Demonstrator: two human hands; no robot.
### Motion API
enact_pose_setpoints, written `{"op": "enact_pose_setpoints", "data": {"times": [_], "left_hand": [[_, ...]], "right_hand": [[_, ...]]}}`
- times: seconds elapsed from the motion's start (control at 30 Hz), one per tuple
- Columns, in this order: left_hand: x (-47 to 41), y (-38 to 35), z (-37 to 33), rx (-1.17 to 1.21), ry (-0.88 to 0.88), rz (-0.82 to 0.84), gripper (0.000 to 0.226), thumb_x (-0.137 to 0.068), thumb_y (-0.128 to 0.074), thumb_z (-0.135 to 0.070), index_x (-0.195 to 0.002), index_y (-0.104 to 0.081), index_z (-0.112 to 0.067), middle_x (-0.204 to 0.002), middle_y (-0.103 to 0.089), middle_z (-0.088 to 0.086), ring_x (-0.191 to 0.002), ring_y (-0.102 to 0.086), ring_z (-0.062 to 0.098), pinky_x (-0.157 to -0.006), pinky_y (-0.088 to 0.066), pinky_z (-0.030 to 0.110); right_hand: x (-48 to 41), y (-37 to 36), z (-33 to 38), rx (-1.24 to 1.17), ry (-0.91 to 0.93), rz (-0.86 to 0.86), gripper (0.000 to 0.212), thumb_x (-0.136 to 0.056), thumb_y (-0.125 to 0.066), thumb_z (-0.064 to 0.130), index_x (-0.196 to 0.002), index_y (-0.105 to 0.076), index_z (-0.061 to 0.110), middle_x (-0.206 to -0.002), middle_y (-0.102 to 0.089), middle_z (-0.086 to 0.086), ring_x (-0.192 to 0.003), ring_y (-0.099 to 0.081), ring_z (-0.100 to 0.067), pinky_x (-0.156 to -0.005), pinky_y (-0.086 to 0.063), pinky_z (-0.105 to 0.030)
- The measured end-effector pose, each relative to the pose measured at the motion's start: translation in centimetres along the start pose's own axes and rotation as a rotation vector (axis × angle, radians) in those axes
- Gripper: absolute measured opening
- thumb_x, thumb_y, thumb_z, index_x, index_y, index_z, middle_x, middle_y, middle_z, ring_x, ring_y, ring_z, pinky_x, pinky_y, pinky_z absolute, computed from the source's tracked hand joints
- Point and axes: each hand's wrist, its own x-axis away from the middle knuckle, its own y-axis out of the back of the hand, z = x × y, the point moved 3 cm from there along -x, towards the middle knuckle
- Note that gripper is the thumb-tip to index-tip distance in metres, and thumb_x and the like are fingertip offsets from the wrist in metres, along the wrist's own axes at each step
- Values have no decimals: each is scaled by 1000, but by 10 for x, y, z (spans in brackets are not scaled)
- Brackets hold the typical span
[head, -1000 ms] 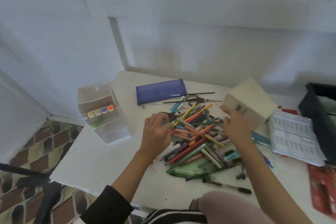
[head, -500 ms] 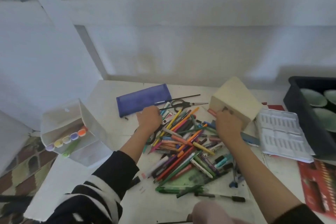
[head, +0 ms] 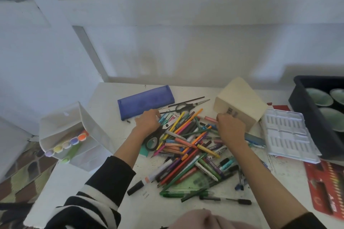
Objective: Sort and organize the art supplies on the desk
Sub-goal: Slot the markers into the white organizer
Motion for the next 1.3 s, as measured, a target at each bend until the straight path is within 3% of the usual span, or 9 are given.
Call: {"op": "enact_pose_setpoints", "data": {"times": [0.13,0.33,0.47,0.63,0.8,0.9,1.03,1.1,1.3], "left_hand": [[8,3,-1,24,-67,113,34,-90,-59,-24,-124,-54,-28,-125,-57,6,-106,-56,24,-98,-45,47],[7,7,3,68,-77,121,27,-88,-58,-16,-114,-62,-21,-124,-58,7,-102,-57,23,-92,-49,39],[11,11,3,155,-105,23,20,-90,-61,-24,-109,-61,-17,-117,-61,5,-101,-58,21,-91,-50,39],[39,32,-7,375,-242,-147,14,-91,-62,-15,-104,-58,-17,-98,-60,-4,-89,-55,14,-80,-43,22],[83,53,-3,591,-293,-237,17,-92,-60,-14,-100,-51,-26,-88,-56,-16,-69,-57,7,-66,-48,16],[111,57,9,704,-267,-208,14,-91,-58,-7,-96,-51,-19,-87,-67,-8,-70,-67,11,-64,-54,20],[148,59,34,827,-209,-265,11,-90,-58,-1,-95,-58,-11,-95,-65,2,-78,-70,15,-67,-55,21],[165,60,50,860,-171,-311,8,-92,-57,-3,-96,-59,-10,-97,-65,1,-79,-69,13,-73,-55,21],[220,74,88,866,-136,-458,20,-86,-46,-37,-99,-58,-27,-109,-61,-3,-91,-66,9,-89,-54,31]], "right_hand": [[5,3,-1,-100,26,-83,20,-95,-50,28,-101,-66,17,-93,-64,0,-89,-58,-20,-61,-45,-28],[6,14,1,-303,62,-136,20,-91,-55,36,-101,-68,24,-92,-64,5,-92,-55,-17,-63,-49,-29],[7,21,6,-695,36,-95,11,-86,-65,28,-91,-59,20,-85,-61,6,-77,-57,-14,-56,-43,-24],[16,37,18,-1039,87,-135,11,-79,-73,16,-80,-63,12,-74,-61,3,-64,-54,1,-57,-41,-9],[29,55,33,-1268,102,-135,10,-77,-74,13,-77,-65,17,-75,-67,-3,-66,-64,-18,-59,-55,-29],[36,61,45,-1334,127,-107,8,-78,-74,14,-82,-67,12,-73,-67,-3,-59,-63,-13,-55,-50,-23],[50,71,74,-1489,318,36,8,-85,-66,7,-92,-66,4,-82,-72,-6,-71,-69,-19,-70,-58,-34],[60,75,95,-1486,471,133,13,-88,-61,7,-97,-65,-1,-88,-72,-6,-76,-70,-19,-73,-57,-30],[87,81,157,-1377,771,324,17,-88,-61,8,-103,-66,4,-101,-71,-5,-86,-70,-11,-78,-55,-24]]}}
